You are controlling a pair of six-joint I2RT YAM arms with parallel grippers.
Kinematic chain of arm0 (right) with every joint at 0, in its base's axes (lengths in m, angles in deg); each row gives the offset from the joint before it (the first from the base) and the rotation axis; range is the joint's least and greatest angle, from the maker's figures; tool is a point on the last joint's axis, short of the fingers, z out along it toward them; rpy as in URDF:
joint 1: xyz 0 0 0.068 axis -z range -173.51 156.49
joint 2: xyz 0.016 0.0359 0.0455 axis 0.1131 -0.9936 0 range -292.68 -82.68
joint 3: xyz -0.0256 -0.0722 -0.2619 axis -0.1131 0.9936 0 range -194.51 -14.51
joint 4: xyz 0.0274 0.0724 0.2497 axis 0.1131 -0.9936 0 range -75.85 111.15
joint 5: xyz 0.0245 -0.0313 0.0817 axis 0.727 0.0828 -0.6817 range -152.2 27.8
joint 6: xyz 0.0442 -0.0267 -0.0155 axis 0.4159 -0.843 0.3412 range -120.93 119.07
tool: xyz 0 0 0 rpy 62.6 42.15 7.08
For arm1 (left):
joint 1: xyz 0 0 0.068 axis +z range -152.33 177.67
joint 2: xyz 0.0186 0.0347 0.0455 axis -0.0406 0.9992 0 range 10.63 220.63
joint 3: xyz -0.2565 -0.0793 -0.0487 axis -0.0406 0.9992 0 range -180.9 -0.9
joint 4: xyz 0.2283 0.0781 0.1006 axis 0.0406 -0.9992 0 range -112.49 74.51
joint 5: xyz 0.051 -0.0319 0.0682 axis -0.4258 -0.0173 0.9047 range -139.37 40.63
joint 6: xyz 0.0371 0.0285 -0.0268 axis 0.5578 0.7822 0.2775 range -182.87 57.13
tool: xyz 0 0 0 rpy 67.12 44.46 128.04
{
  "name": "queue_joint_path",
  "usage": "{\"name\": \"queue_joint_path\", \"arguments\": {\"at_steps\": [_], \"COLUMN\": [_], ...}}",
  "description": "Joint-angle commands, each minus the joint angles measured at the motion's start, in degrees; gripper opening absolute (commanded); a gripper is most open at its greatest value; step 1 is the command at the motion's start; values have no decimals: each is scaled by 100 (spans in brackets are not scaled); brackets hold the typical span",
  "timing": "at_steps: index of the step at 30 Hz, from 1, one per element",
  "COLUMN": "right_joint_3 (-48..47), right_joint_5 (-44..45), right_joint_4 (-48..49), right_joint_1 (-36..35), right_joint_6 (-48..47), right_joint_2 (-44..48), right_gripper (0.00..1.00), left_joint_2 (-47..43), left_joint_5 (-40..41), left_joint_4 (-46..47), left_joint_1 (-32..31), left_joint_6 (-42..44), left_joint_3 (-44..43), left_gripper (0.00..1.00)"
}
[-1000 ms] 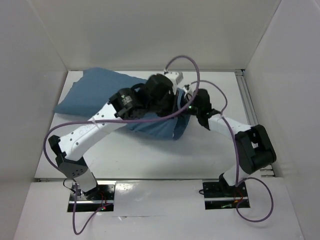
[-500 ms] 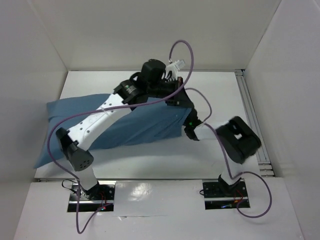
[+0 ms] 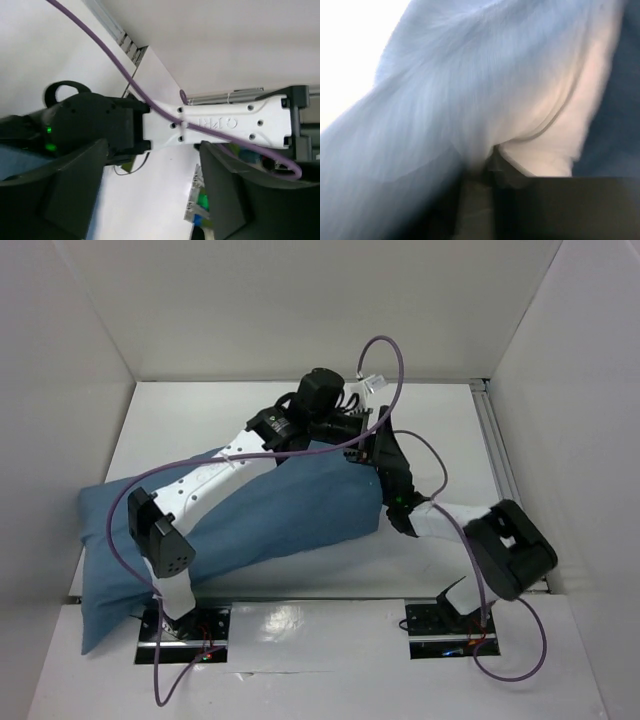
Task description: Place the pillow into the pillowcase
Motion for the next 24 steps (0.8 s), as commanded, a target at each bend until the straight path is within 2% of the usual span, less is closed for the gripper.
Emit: {"name": "queue_joint_path", "arguments": {"at_steps": [1,2,3,4,6,8,10,14,16,17,18,19,22,24], "right_joint_3": [-296,-506,-926,-1096,-1403,-1483,-1536,-2124,-2344,-2345,-2345,-2345,-2267,-2213], "right_joint_5": [591,802,1083,1703,2208,2579,2466,2623,2282,1767,1475,1246,288,-317], "right_joint_4": [-2105,-2852,-4252,-4822,-5999,-6443,-6682,-7236,-7149,-7053,-6930,-6668,-5948,-5656], "right_joint_1": [144,145,145,145,337,539,838,839,839,839,839,839,839,699], "right_joint_6": [-699,-944,-1443,-1639,-2060,-2273,-2685,-3196,-3398,-3399,-3468,-3469,-3295,-3241], "right_joint_2": [908,1084,1364,1498,1822,2052,2358,2379,2247,2194,2141,2019,1668,1395], "right_gripper": [39,53,69,73,77,79,80,84,86,86,91,93,97,100], "left_joint_2": [-384,-523,-594,-665,-796,-797,-963,-1507,-1850,-2261,-2482,-2720,-3669,-4021], "left_joint_5": [-153,-48,397,680,1425,1692,2201,3598,4196,4346,4469,4732,5024,5024], "left_joint_4": [98,-61,-210,-481,-781,-1177,-1476,-2328,-2680,-2768,-2839,-2839,-2839,-2839], "left_joint_1": [156,157,235,314,489,674,947,1491,1938,2089,2238,2475,2818,2968], "left_joint_6": [327,415,608,714,1055,1233,1496,1611,1401,1305,1121,1024,611,426], "left_joint_3": [-406,-459,-460,-460,-512,-565,-618,-207,557,856,1172,1871,3129,3607], "left_gripper": [93,96,97,99,99,96,95,95,96,96,96,96,96,96]}}
